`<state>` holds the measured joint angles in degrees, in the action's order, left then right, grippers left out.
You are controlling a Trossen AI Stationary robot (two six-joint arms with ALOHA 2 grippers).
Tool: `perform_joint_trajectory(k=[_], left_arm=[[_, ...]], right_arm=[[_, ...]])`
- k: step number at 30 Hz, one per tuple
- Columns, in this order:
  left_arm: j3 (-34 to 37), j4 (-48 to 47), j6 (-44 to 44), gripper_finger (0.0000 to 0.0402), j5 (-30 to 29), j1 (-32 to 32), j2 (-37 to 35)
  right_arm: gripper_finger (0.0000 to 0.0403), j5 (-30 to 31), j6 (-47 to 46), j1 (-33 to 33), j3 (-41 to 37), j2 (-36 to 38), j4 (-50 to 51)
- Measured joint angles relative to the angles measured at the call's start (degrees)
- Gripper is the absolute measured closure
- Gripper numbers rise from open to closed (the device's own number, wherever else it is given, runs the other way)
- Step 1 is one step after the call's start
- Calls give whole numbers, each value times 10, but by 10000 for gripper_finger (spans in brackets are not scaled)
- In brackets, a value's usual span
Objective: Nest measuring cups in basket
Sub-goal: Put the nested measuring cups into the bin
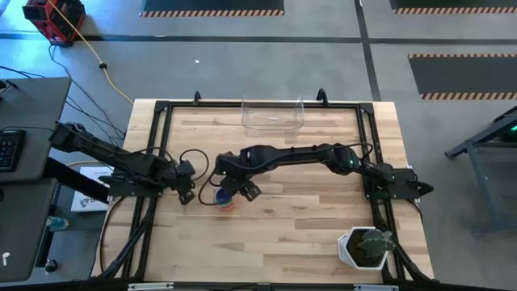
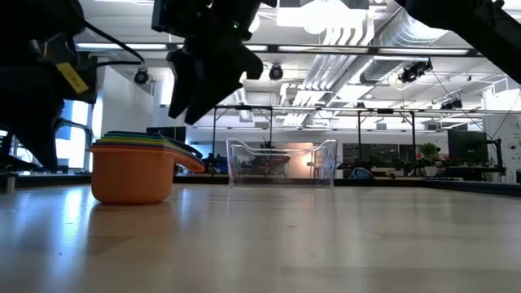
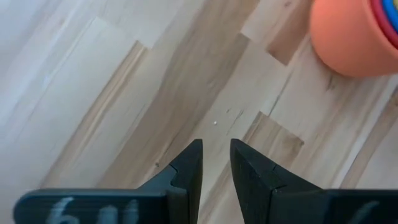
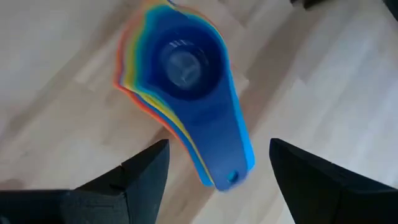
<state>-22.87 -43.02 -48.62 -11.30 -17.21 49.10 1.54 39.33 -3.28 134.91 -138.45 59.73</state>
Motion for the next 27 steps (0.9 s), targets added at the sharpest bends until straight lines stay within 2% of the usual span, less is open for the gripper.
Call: perform_joint_trajectory(k=[3,7,13,15,20,27], left_arm=[[0,-3,-59,328,2,0,0],[0,-3,-104,328,4,0,0],[0,-3,-155,328,4,0,0],[0,-3,-164,328,4,0,0],[0,-4,-168,328,4,0,0],[0,-5,-172,328,4,0,0]], right_arm=[[134,-46,35,7,0,2,-6],[134,-53,92,16,0,3,-23],[134,-93,80,34,1,-2,-44],[134,-96,79,38,0,-3,-33],[134,-151,90,45,0,-3,-30],[134,-155,92,56,-40,-4,-52]])
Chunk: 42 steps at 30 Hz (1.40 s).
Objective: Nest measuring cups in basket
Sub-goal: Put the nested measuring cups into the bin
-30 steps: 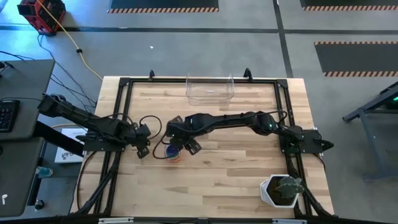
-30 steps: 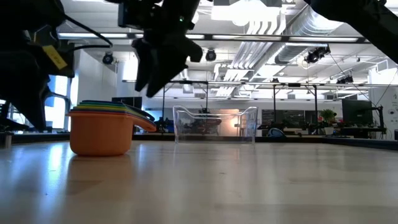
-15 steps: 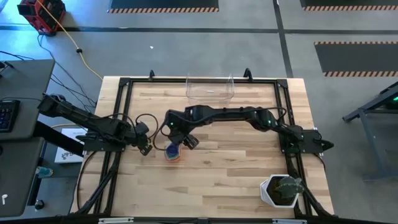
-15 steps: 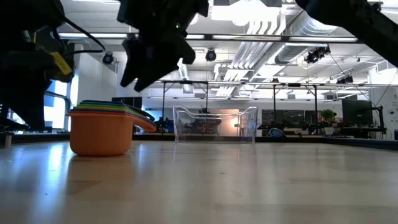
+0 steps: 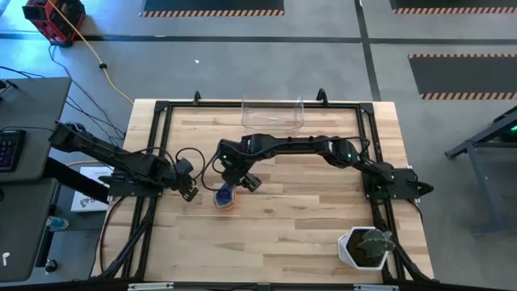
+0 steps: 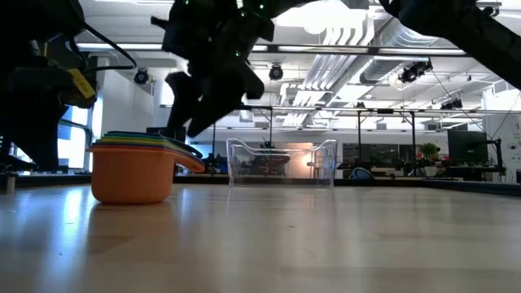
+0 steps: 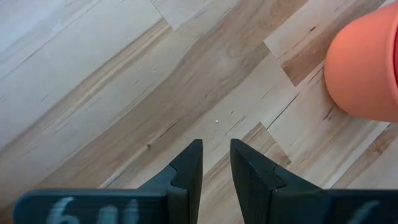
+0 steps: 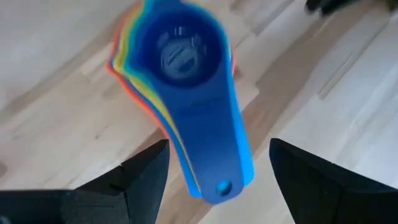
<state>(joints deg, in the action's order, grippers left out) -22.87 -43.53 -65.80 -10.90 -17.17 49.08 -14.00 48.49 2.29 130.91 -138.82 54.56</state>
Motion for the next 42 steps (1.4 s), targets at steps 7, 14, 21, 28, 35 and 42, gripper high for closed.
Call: perform_joint_trajectory(k=[7,14,21,28,35,42], left_arm=[[0,0,9,328,-1,0,0],[0,0,9,328,-2,0,0],[0,0,5,328,-7,0,0],[0,0,4,328,-9,0,0],[0,0,4,328,-9,0,0],[0,0,4,328,-9,0,0]], right_arm=[[134,-7,13,-1,-5,-4,-15],[134,-30,10,4,-6,-22,-24],[134,-50,2,16,-6,-24,-19],[134,-57,-5,18,-6,-33,-14],[134,-41,-6,13,-6,-36,-8],[140,-17,-32,7,-5,-39,-12]])
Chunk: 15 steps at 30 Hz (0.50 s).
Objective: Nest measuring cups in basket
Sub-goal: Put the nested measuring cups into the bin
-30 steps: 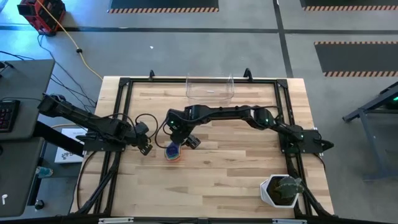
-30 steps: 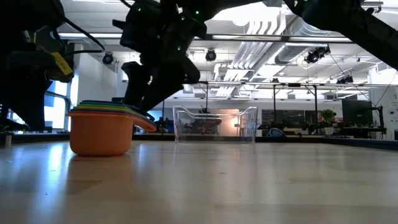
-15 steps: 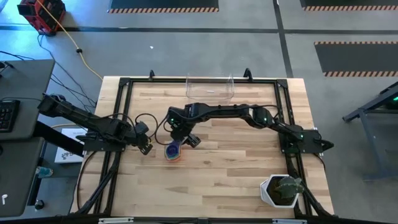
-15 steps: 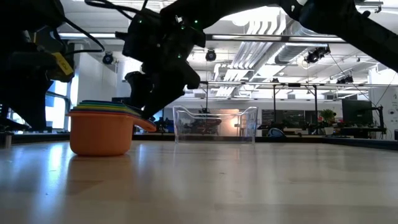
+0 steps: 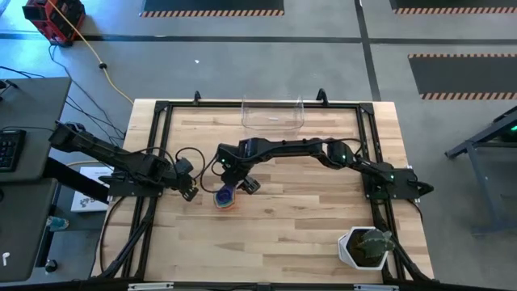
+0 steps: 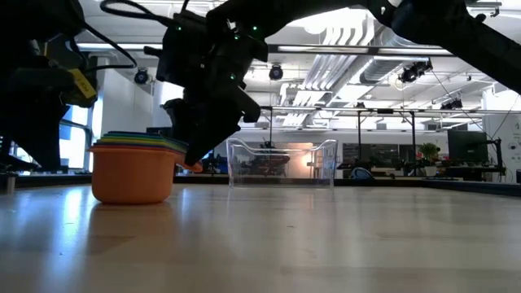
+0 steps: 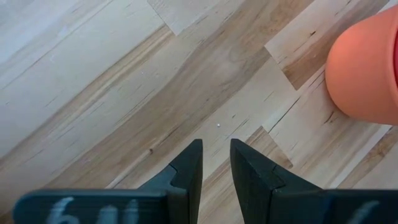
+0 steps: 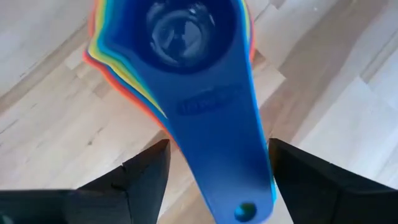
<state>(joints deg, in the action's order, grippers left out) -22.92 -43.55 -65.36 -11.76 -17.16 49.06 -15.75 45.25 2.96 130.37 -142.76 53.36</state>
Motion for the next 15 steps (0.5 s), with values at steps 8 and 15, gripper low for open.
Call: perform_joint_trajectory(k=[8,15], left_arm=[[0,0,0,328,0,0,0],[0,1,0,328,0,0,0]], right_arm=[[159,23,2,-19,0,0,-1],[160,78,18,-25,0,0,-1]])
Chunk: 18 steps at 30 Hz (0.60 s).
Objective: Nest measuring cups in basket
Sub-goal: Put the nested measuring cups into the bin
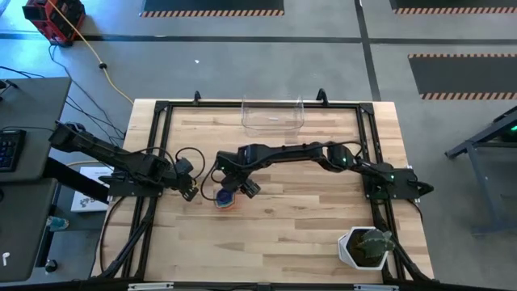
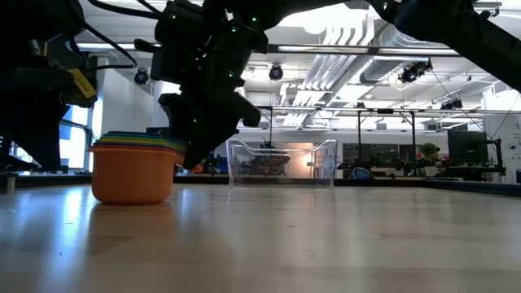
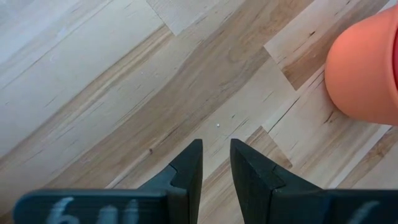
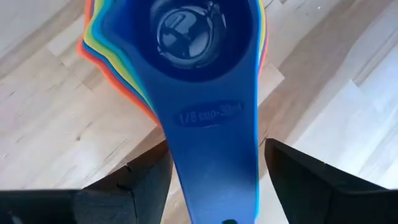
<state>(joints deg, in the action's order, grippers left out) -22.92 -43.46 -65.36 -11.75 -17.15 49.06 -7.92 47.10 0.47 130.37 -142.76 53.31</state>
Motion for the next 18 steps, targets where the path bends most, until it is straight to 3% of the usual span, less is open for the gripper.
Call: perform_joint_trajectory(k=[9,18], left_arm=[[0,0,-4,328,0,0,0],[0,0,-4,328,0,0,0]], right_arm=[[163,9,6,13,0,0,13],[201,7,14,6,0,0,13]])
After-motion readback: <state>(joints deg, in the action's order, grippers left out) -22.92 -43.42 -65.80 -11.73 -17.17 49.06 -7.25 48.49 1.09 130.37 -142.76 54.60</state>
